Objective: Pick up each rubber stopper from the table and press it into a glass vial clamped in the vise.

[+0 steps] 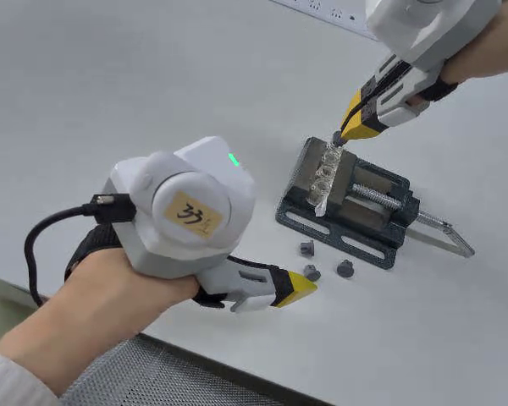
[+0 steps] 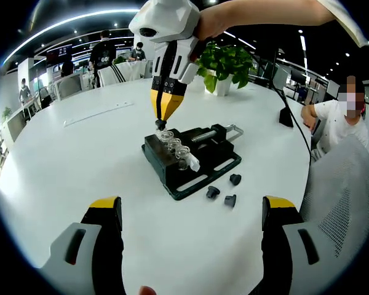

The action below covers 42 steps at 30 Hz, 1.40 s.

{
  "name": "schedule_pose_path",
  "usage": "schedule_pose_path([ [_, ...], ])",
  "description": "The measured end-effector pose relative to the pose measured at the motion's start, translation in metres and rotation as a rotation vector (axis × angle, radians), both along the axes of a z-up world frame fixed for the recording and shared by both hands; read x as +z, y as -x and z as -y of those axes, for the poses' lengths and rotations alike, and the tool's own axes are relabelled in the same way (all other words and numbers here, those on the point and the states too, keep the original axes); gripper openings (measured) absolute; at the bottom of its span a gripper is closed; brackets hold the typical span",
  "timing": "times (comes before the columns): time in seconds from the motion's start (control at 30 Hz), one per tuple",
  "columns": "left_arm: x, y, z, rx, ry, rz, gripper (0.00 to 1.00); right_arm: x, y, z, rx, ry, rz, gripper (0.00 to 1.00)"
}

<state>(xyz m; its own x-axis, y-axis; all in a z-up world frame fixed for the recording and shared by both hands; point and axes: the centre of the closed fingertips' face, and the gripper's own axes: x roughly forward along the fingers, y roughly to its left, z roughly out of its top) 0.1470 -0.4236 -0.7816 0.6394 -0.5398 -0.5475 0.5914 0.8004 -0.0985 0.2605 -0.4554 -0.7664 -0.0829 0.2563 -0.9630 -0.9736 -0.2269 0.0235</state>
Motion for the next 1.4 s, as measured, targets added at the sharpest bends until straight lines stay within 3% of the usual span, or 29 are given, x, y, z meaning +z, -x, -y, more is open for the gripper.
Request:
schedule_pose_path([
  [0.37, -0.0017, 0.0008, 0.0018, -0.001, 0.003, -0.007, 0.94, 0.0010, -0.0026, -0.0035, -0.017, -0.009, -0.011, 0.00],
  [0.73, -0.0035, 0.0021, 0.0039, -0.006, 0.004, -0.013, 0.93, 0.0013, 0.0012, 0.0012, 0.014, 0.027, 0.000, 0.00],
  [1.2, -0.0061, 0.0041, 0.0052, -0.011, 0.006, -0.021, 0.93, 0.0011, 0.0017, 0.0023, 0.000, 0.052, -0.015, 0.00],
  [1.4, -0.0067, 0.0033, 0.0055, -0.012, 0.007, -0.022, 0.93, -0.0004, 0.0010, 0.0021, 0.021, 0.069, 0.002, 0.00],
])
